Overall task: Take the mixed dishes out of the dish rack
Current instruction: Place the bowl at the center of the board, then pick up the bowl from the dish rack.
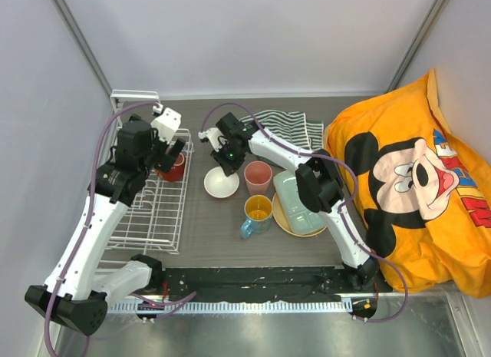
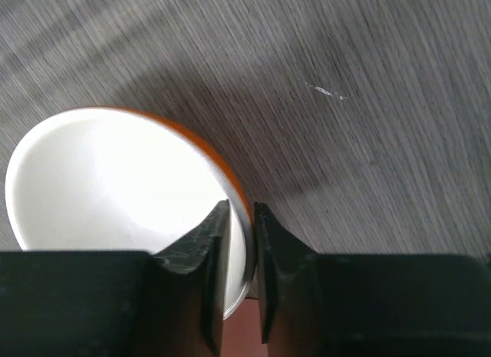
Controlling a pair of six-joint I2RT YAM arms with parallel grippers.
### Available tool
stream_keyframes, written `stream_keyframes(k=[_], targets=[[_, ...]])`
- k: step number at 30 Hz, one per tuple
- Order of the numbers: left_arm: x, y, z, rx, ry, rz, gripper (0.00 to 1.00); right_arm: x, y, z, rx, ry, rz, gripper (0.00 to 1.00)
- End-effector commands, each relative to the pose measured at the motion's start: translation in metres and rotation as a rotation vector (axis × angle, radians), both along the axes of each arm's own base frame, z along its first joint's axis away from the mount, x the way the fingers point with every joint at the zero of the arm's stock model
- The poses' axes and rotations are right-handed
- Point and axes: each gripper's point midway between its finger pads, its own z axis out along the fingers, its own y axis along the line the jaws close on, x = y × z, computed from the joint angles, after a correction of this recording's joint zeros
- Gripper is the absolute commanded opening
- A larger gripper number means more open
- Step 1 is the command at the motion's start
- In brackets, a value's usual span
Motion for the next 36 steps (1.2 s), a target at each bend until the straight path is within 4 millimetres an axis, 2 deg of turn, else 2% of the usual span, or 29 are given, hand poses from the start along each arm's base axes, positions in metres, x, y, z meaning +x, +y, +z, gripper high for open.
stream_keyframes(k=[1,8,11,14,19,20,23,25,26,27,32,36], targets=[[0.004,0.001,0.014,-0.021,-0.064,0.002,1.00,0.005,0.010,0.023,0.047,-0.060,0.017,0.32],[0.012,0.009,-0.002,0.008,-0.023,0.013,1.00,0.005,0.005,0.040,0.051,-0.095,0.017,0.56],[0.015,0.019,-0.013,-0.005,0.020,0.034,1.00,0.005,0.003,0.050,0.061,-0.111,0.015,0.61],[0.017,0.025,-0.026,0.015,0.060,0.005,1.00,0.003,0.003,0.060,0.073,-0.121,0.016,0.63],[0.018,0.029,-0.034,0.188,0.032,-0.144,1.00,0.000,0.000,0.070,0.080,-0.131,0.016,0.69],[0.016,0.028,-0.041,0.212,0.040,-0.168,1.00,0.000,0.000,0.073,0.085,-0.136,0.016,0.70],[0.014,0.023,-0.042,0.294,0.015,-0.273,1.00,0.000,-0.002,0.074,0.080,-0.140,0.012,0.72],[0.014,0.019,-0.033,0.361,-0.042,-0.338,1.00,0.000,-0.003,0.074,0.078,-0.140,0.011,0.73],[0.012,0.020,-0.038,0.389,-0.039,-0.353,1.00,-0.001,-0.003,0.075,0.077,-0.141,0.010,0.73],[0.014,0.015,-0.033,0.404,-0.080,-0.386,1.00,0.000,-0.004,0.073,0.073,-0.140,0.007,0.74],[0.015,0.012,-0.039,0.544,-0.087,-0.493,1.00,0.000,-0.006,0.070,0.061,-0.140,0.007,0.75],[0.014,0.000,-0.040,0.619,-0.132,-0.607,1.00,0.000,-0.007,0.066,0.050,-0.135,0.003,0.75]])
